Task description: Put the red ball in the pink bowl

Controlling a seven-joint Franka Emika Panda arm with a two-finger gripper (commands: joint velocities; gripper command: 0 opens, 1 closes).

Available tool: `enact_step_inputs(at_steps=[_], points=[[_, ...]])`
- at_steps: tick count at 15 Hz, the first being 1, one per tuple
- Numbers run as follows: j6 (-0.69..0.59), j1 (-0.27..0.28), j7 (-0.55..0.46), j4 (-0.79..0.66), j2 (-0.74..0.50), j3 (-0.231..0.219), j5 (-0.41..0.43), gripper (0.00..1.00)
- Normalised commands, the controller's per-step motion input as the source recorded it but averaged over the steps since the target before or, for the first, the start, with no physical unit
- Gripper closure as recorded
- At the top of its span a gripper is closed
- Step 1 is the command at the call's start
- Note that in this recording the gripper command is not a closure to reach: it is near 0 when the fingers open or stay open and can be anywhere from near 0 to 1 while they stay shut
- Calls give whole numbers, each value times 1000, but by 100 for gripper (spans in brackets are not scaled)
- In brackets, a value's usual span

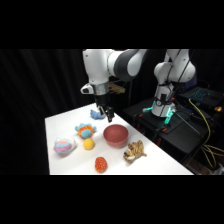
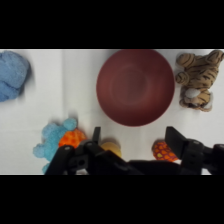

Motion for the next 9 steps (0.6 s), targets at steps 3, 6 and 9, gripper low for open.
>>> enact_step_inputs(at_steps=[3,6,9], points=[[-3,-24,-7,46,50,9,4,0],[43,-14,2,215,247,21,27,0],[26,46,37,449,446,76,49,0]])
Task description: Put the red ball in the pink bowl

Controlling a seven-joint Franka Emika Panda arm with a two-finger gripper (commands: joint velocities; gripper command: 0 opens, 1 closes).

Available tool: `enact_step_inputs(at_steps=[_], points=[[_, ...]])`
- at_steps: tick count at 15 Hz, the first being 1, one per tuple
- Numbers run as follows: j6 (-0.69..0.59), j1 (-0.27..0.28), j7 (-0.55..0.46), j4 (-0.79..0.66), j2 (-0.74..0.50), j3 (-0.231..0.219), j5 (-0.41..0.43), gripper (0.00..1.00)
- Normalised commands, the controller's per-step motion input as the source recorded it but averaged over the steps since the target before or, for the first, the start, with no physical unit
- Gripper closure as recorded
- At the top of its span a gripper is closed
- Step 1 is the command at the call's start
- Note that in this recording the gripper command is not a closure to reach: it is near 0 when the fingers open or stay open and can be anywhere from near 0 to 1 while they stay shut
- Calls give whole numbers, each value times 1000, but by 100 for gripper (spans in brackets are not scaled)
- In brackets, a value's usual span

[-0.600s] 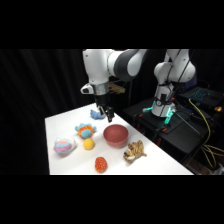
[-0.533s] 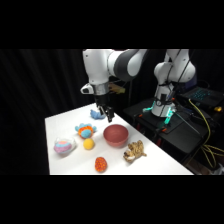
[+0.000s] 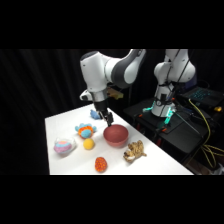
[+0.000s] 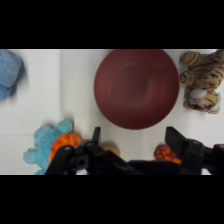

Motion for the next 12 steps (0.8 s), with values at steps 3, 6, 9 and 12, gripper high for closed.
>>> enact_step_inputs(at_steps=[3,6,9,12], points=[[-48,82,43,595,499,77,25,0],[-132,71,1,629,477,61,25,0],[-175,43,-56,615,460,58,54,0],[-239,4,-134,650,466,58,88,0]])
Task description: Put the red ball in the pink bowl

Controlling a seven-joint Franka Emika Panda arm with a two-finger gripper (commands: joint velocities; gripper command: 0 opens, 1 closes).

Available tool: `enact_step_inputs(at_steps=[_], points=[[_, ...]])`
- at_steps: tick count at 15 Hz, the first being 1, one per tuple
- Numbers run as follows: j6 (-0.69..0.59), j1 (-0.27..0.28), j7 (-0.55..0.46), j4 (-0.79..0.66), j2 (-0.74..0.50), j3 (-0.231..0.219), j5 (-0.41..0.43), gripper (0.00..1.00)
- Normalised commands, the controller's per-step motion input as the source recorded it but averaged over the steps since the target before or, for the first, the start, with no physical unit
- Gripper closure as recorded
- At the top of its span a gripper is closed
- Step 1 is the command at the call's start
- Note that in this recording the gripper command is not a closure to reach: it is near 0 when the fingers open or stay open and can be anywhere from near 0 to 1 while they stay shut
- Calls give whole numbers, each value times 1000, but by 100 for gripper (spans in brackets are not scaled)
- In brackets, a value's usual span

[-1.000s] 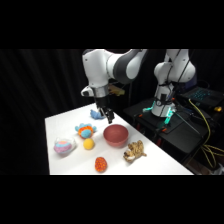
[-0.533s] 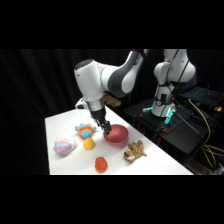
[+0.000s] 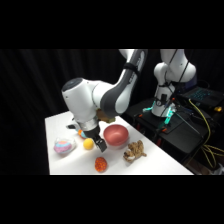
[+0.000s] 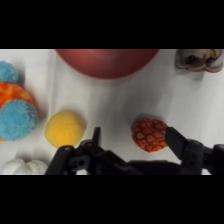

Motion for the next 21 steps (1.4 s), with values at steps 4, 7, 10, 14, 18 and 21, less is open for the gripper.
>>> enact_step_inputs(at_steps=[4,7,10,14,18,21], points=[[-302,3,-178,706,488,66,116,0],[-329,23,-174,615,390,55,130,0],[-303,3,-173,421,238,42,152,0],[-274,6,-134,221,77,6,130,100],[-218,35,-85,142,-2,-19,98,100],[-165,37,-71,137,-28,-43,72,29]])
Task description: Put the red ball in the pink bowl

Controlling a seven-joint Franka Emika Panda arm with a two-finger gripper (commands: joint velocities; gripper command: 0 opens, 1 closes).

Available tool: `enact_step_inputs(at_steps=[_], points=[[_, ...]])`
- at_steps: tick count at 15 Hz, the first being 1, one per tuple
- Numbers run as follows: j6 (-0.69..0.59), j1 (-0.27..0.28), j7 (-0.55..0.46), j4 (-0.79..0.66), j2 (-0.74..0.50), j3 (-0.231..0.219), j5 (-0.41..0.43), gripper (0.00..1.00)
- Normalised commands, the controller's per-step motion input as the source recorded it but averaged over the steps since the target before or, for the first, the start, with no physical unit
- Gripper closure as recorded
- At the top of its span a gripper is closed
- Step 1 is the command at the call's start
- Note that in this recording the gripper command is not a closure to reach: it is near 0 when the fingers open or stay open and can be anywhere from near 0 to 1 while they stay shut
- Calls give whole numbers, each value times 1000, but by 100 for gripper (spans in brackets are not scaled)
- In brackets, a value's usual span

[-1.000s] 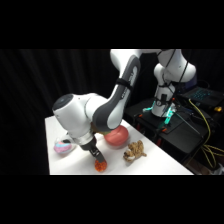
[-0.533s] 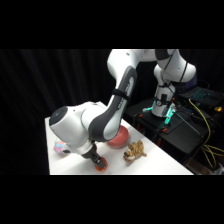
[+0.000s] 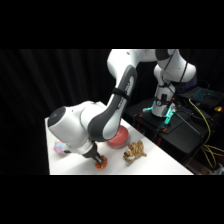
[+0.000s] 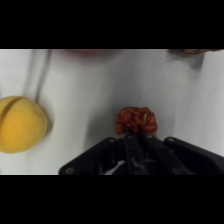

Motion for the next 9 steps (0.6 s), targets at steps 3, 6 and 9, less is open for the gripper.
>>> enact_step_inputs(at_steps=[3,6,9], points=[[-140,25,-57,6,-159,-60,56,22],[-71,-16,-82,-307,-454,-66,28,22],[25,-40,-84,-595,-666,-53,21,22]])
